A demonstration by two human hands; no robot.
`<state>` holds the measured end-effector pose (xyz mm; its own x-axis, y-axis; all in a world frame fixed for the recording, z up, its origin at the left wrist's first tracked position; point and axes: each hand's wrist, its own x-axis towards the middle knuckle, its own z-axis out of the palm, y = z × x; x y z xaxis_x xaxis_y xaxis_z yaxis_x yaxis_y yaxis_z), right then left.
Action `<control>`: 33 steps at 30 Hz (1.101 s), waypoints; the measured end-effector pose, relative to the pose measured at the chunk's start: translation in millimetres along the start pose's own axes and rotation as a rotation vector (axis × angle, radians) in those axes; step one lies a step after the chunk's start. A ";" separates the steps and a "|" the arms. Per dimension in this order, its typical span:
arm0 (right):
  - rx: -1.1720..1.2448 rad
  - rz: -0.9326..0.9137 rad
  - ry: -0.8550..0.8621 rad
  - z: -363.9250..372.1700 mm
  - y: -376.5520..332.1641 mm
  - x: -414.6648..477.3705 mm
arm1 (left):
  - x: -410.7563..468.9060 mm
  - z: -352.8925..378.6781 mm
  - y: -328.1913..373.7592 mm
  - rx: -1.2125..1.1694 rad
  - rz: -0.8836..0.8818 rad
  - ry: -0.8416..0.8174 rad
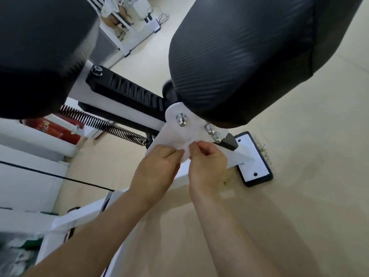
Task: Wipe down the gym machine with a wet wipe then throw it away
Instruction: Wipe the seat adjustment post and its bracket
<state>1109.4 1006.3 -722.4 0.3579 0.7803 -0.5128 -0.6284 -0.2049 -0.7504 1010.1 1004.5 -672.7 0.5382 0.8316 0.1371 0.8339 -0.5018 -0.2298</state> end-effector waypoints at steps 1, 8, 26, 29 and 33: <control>0.012 -0.021 0.055 -1.1 0.6 2.4 | -0.5 -2.0 -1.7 -0.005 0.014 0.014; -0.221 -0.092 -0.109 26.1 38.0 -16.3 | -17.0 -9.5 -25.4 -0.083 -0.119 0.025; -0.092 0.037 -0.304 4.1 27.1 -42.6 | -40.6 -31.7 -20.4 -0.787 -0.717 -0.156; -0.071 0.091 -0.322 -2.8 14.9 -47.1 | -36.9 -43.0 -26.6 -0.943 -0.758 -0.168; 0.261 0.439 -0.367 -6.6 -1.1 -38.5 | -40.1 -60.6 -42.7 -1.153 -0.731 -0.259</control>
<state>1100.8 972.5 -704.6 -0.2033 0.8178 -0.5383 -0.8273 -0.4375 -0.3523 960.3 978.2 -610.0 0.0089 0.9440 -0.3298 0.6106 0.2560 0.7494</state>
